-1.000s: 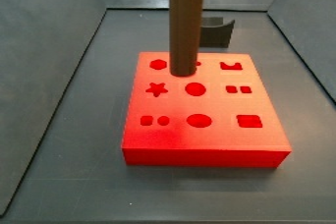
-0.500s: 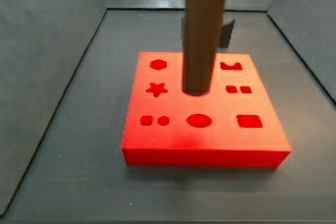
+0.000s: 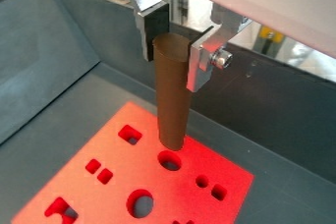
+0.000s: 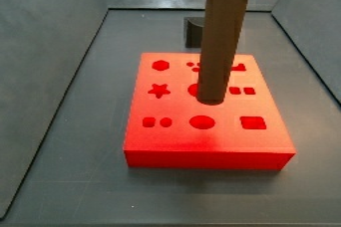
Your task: Insert the oval object.
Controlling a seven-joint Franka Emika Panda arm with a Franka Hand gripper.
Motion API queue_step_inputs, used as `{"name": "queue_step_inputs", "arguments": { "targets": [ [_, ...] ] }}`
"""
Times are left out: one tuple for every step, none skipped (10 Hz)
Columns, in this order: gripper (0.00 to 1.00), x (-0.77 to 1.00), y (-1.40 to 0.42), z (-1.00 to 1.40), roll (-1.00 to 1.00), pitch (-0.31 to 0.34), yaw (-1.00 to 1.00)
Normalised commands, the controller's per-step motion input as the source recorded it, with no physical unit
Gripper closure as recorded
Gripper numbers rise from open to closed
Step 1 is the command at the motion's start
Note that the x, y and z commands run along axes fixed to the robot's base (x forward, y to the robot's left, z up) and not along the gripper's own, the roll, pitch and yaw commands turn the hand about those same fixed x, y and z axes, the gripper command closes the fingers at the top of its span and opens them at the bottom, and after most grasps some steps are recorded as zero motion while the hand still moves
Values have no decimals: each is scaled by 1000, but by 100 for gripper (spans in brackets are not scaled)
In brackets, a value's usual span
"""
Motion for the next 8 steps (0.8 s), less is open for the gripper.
{"name": "queue_step_inputs", "arguments": {
  "targets": [
    [100,0,0,-166,0,-17,486],
    [100,0,0,-37,-13,-27,163],
    [100,0,0,0,16,0,0],
    [100,214,0,-11,53,7,0],
    [100,349,49,-37,44,17,0],
    [100,309,14,-117,43,0,0],
    [100,109,0,-251,3,0,0],
    [100,0,0,-349,0,-41,0]
  ]
}}
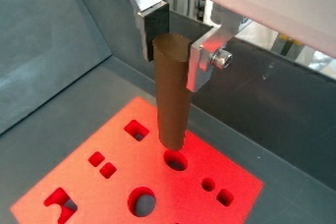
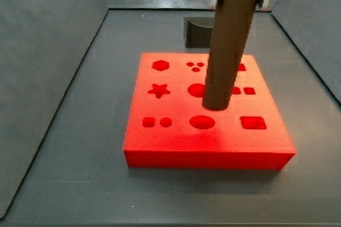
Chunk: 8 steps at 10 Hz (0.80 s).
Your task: Insert the oval object.
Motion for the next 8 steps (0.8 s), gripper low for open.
{"name": "queue_step_inputs", "arguments": {
  "targets": [
    [100,0,0,-277,24,0,0],
    [100,0,0,-266,77,0,-14],
    [100,37,0,-237,70,0,-20],
    [100,111,0,-220,39,0,-23],
    [100,243,0,-251,56,0,-40],
    [100,237,0,-254,76,0,-54],
    [100,0,0,-203,71,0,-3],
    [100,-206,26,-46,0,0,-94]
  ]
}}
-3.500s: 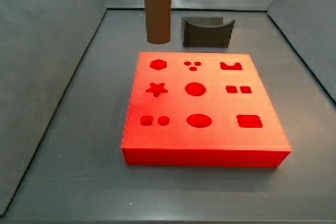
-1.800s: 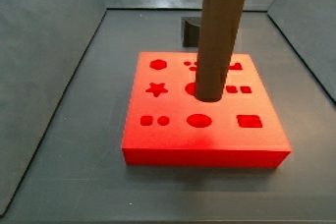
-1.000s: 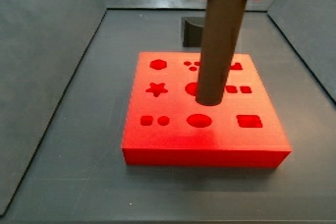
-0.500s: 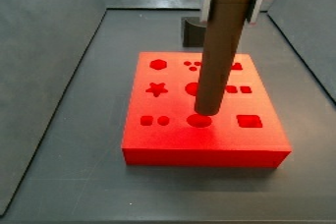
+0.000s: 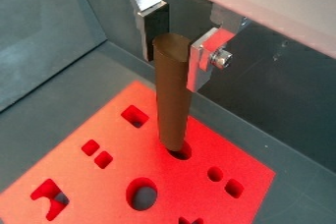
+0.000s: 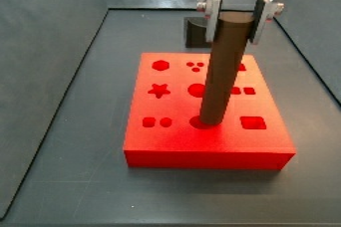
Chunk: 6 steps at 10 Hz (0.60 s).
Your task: Insert the oval object.
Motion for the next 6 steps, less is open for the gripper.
{"name": "queue_step_inputs", "arguments": {
  "targets": [
    [100,-217,0,0,0,0,-114],
    [100,-103,0,0,0,0,0],
    [100,14,0,-26,7,0,0],
    [100,23,0,-166,7,0,0],
    [100,0,0,-120,9,0,0],
    [100,0,0,0,-11,0,0]
  ]
}}
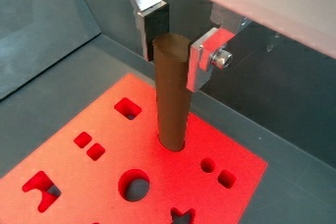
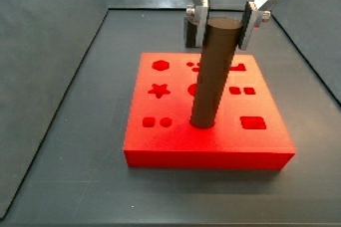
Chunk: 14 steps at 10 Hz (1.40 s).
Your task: Insert the oval object.
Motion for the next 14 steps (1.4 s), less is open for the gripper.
{"name": "queue_step_inputs", "arguments": {
  "targets": [
    [100,0,0,-37,0,0,0],
    [100,6,-140,-17,46,0,3],
    [100,83,-40,-114,27,0,6],
    [100,97,-31,-117,27,0,9],
    [100,100,0,-140,4,0,6],
    [100,129,0,-183,0,0,14],
    [100,100,0,-209,0,0,17],
    [100,54,0,-280,23,0,20],
    [100,46,0,-383,41,0,6],
    [100,23,0,-460,86,0,0],
    [100,37,-106,-474,209,0,0],
    [100,74,-46,-449,189,0,0],
    [100,111,0,-449,134,0,0],
    [100,77,0,-354,87,0,0]
  ]
}}
